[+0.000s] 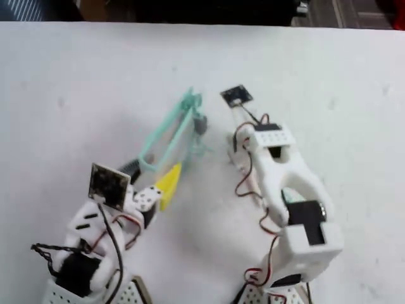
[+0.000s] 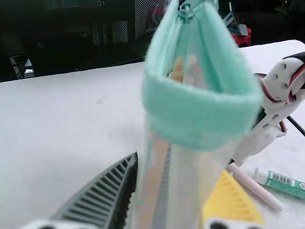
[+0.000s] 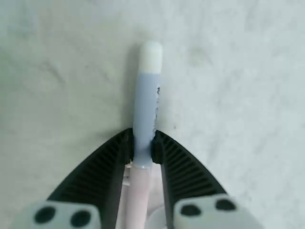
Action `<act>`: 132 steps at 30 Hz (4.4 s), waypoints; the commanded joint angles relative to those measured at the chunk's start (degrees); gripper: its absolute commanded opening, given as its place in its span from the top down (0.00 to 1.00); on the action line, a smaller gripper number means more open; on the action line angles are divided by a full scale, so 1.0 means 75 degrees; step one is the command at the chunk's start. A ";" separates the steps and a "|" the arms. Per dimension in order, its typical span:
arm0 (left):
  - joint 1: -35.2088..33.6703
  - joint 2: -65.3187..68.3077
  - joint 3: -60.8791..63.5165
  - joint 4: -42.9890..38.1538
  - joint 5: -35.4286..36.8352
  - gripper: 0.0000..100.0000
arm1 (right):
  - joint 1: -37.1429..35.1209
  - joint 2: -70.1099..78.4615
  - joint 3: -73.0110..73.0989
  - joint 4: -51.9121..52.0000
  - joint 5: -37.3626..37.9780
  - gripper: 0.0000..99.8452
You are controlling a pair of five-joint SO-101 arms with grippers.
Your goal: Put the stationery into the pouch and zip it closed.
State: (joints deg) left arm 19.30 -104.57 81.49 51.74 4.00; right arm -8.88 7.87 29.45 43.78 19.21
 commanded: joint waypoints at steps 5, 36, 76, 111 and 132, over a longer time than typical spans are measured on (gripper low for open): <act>0.0568 0.0029 -0.0234 0.0035 -0.0059 0.78 | 0.0147 -0.1729 0.1512 -0.1389 -0.0070 0.98; 0.2010 0.0029 0.0117 0.0164 -0.1055 0.81 | 0.0147 -0.1905 0.1735 -0.1541 -0.0035 0.98; 0.0182 0.0029 0.0586 -0.1160 -0.0527 0.83 | 0.0158 -0.1905 0.1747 -0.1541 -0.0035 0.98; 0.0182 0.0029 0.0598 -0.1160 -0.0527 0.83 | 0.0147 -0.1905 0.1829 -0.1776 -0.0035 0.98; 0.0135 0.0029 0.0598 -0.1160 -0.0504 0.83 | 0.0147 -0.1916 0.1793 -0.1776 -0.0094 0.98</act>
State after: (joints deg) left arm 20.79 -104.57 86.95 44.26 -0.48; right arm -8.18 -3.82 43.60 31.47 19.21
